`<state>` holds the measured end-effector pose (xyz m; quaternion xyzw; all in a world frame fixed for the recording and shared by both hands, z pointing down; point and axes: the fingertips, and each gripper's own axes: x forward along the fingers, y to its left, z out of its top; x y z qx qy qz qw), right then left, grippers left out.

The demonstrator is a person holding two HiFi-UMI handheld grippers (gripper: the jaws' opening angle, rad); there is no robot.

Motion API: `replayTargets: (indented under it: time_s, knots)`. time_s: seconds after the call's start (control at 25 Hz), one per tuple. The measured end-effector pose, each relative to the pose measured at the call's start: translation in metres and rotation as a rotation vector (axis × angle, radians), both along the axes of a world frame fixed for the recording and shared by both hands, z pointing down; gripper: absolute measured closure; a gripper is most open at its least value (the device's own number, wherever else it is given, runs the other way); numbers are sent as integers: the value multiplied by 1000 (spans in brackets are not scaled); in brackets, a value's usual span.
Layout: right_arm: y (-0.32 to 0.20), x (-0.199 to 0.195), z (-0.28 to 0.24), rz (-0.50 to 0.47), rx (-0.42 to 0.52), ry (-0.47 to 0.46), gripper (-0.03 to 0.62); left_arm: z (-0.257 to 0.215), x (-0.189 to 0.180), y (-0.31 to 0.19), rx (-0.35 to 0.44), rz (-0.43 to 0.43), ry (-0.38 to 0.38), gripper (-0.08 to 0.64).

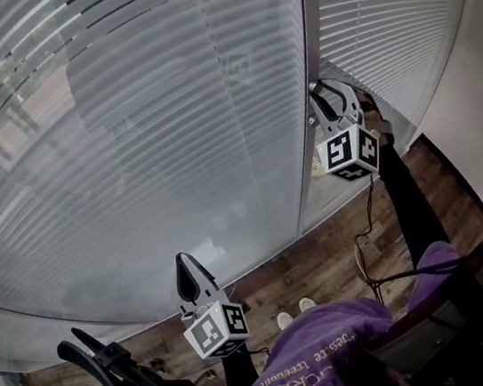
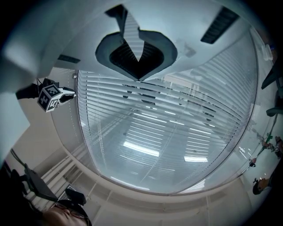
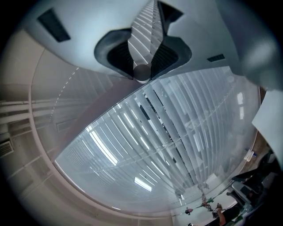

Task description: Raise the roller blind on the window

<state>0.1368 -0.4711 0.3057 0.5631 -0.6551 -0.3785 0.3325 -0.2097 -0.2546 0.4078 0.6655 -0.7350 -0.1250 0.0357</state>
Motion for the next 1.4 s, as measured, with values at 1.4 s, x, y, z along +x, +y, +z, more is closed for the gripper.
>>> replayTargets:
  time_s: [1.4]
  knots:
    - [1, -1, 2, 3, 38, 184, 469, 2, 2, -4, -3, 9, -5, 560]
